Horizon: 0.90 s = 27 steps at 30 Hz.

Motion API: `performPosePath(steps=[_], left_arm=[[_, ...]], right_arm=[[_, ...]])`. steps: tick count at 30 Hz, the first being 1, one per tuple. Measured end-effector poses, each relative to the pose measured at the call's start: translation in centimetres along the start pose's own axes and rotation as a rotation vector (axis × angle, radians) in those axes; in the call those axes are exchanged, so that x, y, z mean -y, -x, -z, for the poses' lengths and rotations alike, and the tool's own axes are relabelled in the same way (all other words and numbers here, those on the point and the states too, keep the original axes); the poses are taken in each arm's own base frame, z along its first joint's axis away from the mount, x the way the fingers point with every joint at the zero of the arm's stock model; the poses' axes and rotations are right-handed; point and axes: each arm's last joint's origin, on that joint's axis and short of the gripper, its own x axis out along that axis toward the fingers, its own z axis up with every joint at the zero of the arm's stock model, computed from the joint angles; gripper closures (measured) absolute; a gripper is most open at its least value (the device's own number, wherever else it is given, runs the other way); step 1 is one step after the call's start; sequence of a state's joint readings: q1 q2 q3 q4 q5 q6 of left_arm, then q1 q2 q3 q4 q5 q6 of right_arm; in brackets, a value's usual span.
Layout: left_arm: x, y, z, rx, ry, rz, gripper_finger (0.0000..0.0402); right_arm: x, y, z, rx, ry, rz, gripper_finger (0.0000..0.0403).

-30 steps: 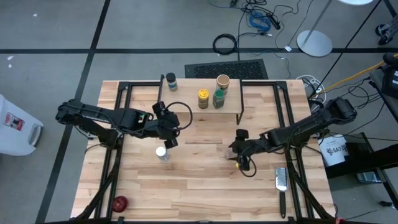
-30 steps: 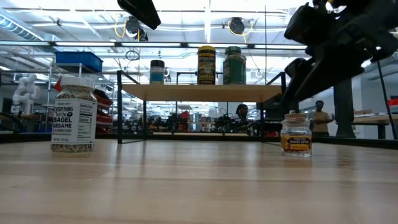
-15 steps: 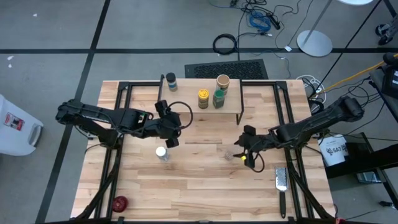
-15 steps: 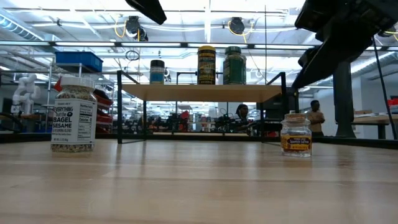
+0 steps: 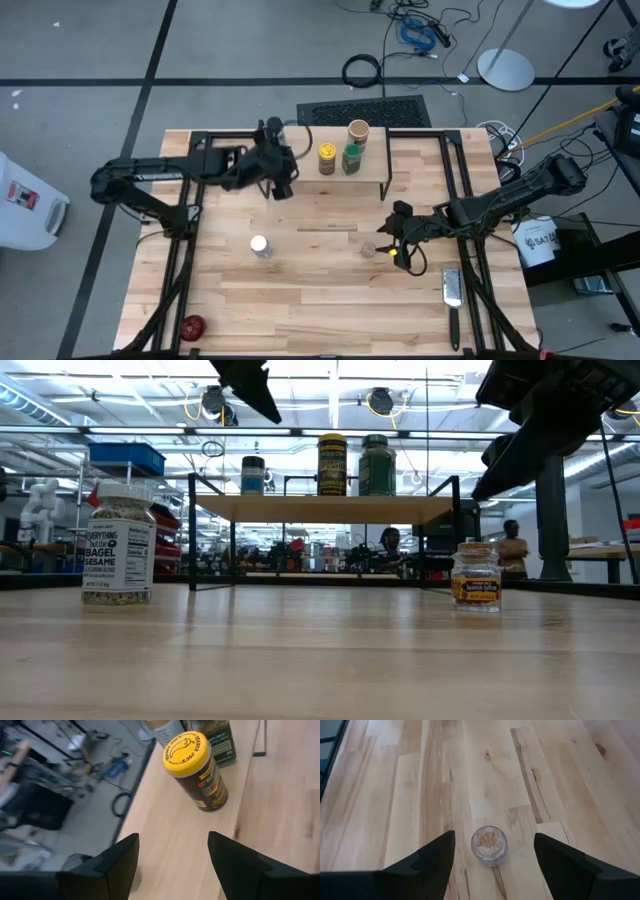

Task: Shelf spices
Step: Remove the transparent seasoning bottle from the shelf

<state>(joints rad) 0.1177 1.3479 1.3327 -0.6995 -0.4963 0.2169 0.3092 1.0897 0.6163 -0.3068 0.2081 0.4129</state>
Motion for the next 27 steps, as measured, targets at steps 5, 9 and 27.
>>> performPosePath(steps=[5,9,27], left_arm=[[-1.6,-0.9,0.4,-0.009,0.015,0.016,0.0155],[-2.3,-1.2,0.6,-0.02,0.011,-0.001,0.0155],[-2.2,-1.1,0.6,-0.018,-0.016,0.004,0.0155]], right_arm=[[0.0,-0.1,0.2,-0.022,-0.032,0.012,0.0144],[-0.8,-1.2,0.9,-0.065,0.026,0.019,0.0136],[-0.9,-6.4,1.8,-0.117,0.042,0.077,0.0089]])
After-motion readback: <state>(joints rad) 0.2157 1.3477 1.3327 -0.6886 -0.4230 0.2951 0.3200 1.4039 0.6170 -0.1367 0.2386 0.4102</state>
